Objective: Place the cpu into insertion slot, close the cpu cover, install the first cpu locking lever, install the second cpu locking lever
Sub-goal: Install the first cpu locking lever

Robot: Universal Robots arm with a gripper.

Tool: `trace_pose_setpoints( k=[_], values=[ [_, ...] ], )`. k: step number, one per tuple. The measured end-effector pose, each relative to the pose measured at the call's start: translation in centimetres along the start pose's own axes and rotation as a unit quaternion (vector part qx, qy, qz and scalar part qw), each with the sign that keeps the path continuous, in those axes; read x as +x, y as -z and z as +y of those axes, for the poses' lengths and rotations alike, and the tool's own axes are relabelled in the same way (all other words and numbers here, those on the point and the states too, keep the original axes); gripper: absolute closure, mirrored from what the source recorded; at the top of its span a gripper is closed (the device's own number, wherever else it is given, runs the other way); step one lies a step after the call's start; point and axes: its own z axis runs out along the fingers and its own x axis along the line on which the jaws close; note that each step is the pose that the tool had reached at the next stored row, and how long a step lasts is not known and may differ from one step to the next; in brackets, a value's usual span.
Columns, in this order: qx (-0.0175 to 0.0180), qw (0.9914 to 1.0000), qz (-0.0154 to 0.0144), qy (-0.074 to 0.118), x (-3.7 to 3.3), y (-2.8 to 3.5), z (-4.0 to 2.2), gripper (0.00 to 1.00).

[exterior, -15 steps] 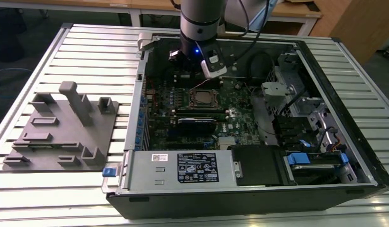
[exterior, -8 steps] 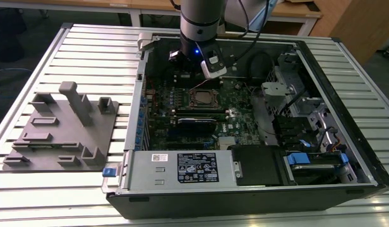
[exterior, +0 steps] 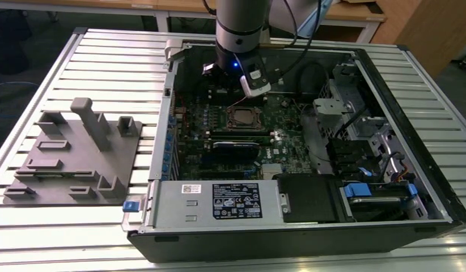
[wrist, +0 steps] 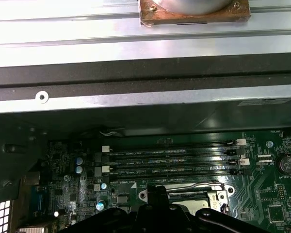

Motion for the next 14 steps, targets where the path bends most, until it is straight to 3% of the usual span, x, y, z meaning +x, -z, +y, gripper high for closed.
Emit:
trace_pose_setpoints(
  k=[14],
  values=[
    [0.0002, 1.00000, 0.0000, 0.000, 0.00, -0.04, -0.01, 0.89]
  ],
)
